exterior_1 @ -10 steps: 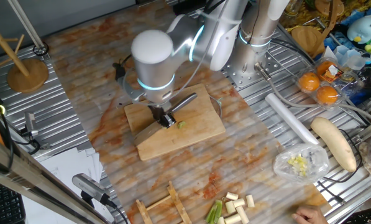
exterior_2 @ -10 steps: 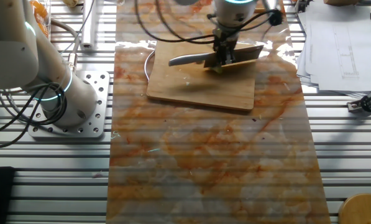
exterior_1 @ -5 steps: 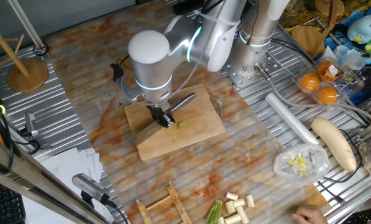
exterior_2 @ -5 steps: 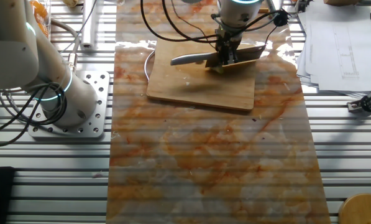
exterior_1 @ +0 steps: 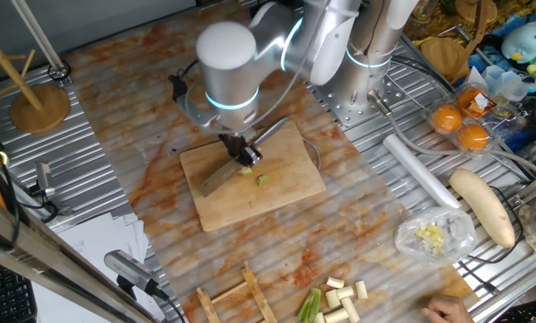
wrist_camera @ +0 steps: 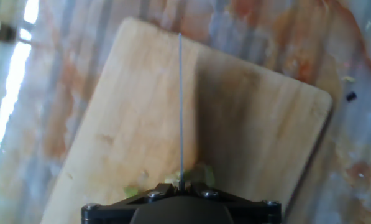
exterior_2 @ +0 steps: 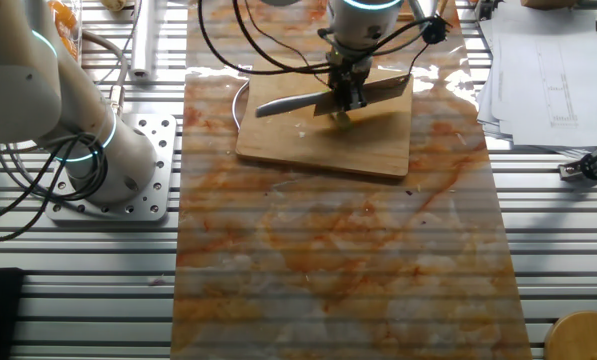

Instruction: Chop the scallions

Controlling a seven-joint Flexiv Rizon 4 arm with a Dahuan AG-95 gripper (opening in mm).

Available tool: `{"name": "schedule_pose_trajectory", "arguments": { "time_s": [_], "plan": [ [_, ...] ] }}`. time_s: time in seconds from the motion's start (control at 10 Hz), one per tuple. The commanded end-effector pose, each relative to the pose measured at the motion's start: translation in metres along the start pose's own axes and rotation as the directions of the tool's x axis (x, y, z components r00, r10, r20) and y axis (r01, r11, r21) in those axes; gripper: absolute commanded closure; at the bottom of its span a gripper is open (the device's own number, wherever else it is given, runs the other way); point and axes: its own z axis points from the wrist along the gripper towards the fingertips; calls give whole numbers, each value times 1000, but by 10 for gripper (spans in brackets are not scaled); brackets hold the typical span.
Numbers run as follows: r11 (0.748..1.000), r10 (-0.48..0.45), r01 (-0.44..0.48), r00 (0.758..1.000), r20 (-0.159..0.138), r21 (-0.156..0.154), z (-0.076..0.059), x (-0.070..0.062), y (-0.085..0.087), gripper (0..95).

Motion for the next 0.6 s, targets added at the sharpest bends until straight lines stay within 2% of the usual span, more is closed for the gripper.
{"name": "schedule_pose_trajectory", "arguments": {
  "time_s": [0.1,0.4,0.6],
  "plan": [
    [1000,-7,7,1000,4,1,1,6,0,950],
    [1000,-12,12,1000,12,4,5,6,-1,950],
    [1000,-6,5,999,34,12,18,-2,-2,950]
  ]
}}
